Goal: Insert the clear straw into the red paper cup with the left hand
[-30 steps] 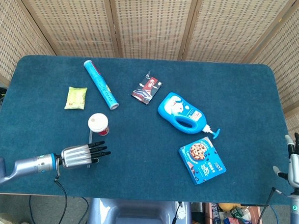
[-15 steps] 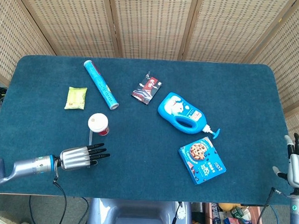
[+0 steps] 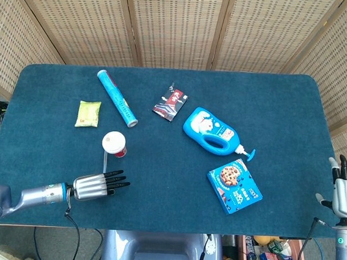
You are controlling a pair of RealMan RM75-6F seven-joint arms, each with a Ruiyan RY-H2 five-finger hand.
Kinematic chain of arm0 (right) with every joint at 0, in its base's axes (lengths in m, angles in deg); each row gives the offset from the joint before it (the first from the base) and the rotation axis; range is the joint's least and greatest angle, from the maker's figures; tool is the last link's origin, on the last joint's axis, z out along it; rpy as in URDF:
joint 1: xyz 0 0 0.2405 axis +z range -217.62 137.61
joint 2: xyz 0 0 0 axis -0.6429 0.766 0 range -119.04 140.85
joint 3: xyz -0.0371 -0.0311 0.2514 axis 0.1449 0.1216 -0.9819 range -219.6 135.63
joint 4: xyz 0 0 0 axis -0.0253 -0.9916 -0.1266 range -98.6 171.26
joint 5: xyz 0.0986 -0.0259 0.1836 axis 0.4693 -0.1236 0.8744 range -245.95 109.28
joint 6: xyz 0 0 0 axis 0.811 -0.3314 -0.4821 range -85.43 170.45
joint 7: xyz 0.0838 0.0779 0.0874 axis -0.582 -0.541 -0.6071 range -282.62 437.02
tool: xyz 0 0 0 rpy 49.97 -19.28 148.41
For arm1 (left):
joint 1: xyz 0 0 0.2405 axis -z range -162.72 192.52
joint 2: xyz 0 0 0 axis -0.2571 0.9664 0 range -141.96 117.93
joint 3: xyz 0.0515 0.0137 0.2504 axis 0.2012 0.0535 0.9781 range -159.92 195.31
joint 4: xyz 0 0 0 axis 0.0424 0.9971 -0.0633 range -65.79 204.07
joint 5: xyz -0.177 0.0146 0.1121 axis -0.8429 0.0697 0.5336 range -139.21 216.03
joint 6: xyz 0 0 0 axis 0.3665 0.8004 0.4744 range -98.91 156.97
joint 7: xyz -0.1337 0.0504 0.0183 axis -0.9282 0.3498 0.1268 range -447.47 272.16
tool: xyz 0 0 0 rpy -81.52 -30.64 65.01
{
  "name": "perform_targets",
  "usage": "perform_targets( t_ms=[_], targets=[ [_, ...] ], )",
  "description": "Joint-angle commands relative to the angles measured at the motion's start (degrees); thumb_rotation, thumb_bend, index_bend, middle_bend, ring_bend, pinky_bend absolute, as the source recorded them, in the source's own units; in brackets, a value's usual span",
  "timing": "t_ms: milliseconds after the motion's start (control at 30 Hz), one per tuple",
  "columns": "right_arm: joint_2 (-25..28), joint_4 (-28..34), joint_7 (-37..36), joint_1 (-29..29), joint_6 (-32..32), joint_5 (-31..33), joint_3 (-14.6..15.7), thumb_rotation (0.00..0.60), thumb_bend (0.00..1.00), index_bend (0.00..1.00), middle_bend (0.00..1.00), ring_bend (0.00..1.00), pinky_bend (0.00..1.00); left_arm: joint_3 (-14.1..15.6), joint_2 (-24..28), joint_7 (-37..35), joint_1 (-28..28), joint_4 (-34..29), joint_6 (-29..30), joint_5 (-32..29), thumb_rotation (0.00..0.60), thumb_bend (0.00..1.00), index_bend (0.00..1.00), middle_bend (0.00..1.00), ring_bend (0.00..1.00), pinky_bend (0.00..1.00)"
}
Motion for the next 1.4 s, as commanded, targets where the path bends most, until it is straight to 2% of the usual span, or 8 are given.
perform_targets(
  t_ms=[33,200,433,600,833,1133,1333,1400],
  targets=[
    [0.0,-0.1,0.0,0.0,0.1,0.1,0.0,0.600,0.00,0.00,0.00,0.00,0.00,0.3,-0.4,-0.1,0.3,0.2,0.1,-0.1,0.600,0.32,0.44,0.00,0.00,0.00],
    [0.0,-0.1,-0.2,0.1,0.3,0.1,0.0,0.600,0.00,0.00,0.00,0.00,0.00,1.1,-0.8,-0.1,0.7,0.5,-0.3,-0.3,0.600,0.34,0.53,0.00,0.00,0.00],
    [0.1,-0.1,-0.5,0.1,0.2,0.0,0.0,0.600,0.00,0.00,0.00,0.00,0.00,1.7,-0.9,-0.5,0.8,1.0,0.4,-0.7,0.600,0.47,0.63,0.00,0.00,0.00],
    [0.1,-0.1,-0.5,0.1,0.4,-0.1,0.1,0.600,0.00,0.00,0.00,0.00,0.00,2.1,-1.0,-0.3,0.8,1.3,0.8,-1.0,0.600,0.47,0.64,0.00,0.00,0.00],
    [0.3,0.0,-0.8,0.1,0.3,-0.2,0.2,0.600,0.00,0.00,0.00,0.00,0.00,1.9,0.4,0.9,0.9,-1.5,4.8,-1.5,0.600,0.47,0.64,0.00,0.00,0.00],
    [0.3,0.2,-0.7,0.1,0.3,-0.3,0.3,0.600,0.00,0.00,0.00,0.00,0.00,1.0,6.4,1.1,0.4,-15.8,10.3,-3.0,0.600,0.47,0.65,0.00,0.00,0.00],
    [0.3,0.2,-0.6,0.2,0.4,-0.3,0.4,0.600,0.00,0.00,0.00,0.00,0.00,1.8,12.2,-3.2,0.1,-28.7,9.5,-5.0,0.600,0.47,0.65,0.00,0.00,0.00],
    [0.2,0.2,-0.5,0.2,0.5,-0.3,0.4,0.600,0.00,0.00,0.00,0.00,0.00,1.8,13.8,-3.4,0.1,-31.2,9.4,-5.4,0.600,0.48,0.65,0.00,0.00,0.00]
  ],
)
